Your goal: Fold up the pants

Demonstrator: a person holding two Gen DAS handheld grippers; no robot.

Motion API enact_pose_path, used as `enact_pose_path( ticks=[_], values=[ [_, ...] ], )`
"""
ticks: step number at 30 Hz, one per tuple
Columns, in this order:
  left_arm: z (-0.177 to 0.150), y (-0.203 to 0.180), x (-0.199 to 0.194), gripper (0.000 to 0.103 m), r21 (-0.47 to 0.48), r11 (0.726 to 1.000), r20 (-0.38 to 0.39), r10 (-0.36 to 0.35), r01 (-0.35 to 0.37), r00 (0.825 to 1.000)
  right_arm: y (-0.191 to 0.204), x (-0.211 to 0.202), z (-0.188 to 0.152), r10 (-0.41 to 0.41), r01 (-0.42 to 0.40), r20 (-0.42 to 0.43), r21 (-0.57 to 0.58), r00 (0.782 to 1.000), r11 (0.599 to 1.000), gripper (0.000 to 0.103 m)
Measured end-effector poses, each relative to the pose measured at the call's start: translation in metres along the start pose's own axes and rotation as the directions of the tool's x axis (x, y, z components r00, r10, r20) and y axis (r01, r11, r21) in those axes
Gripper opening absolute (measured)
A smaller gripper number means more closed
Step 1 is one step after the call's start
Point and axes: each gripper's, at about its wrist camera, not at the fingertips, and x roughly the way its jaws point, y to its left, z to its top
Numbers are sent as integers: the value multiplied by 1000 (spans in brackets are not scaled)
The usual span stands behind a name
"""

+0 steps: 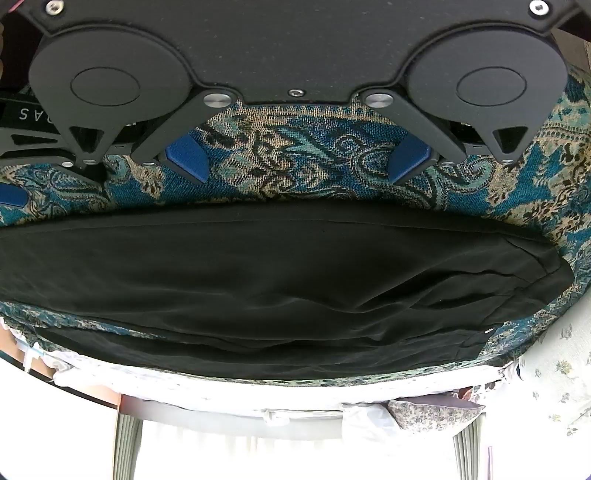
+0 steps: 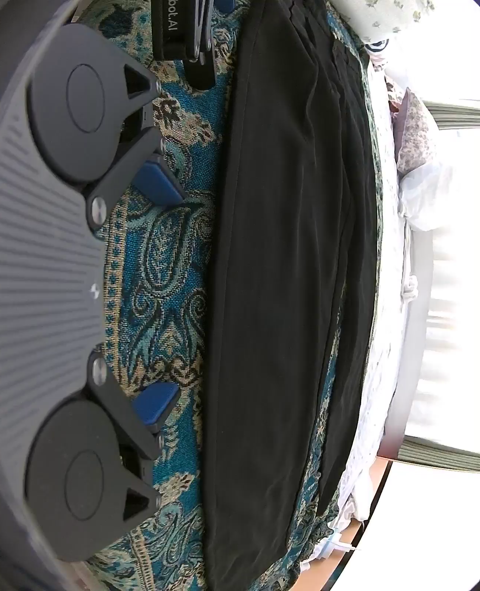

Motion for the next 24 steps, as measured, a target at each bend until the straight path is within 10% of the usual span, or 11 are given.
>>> enact_pose_path(
  ticks=[24],
  values=[
    [0,0,0,103,0,1000,0,1,-1,1000,-1,-4,1,-4,4,3,2,1000,1000,103]
  ],
)
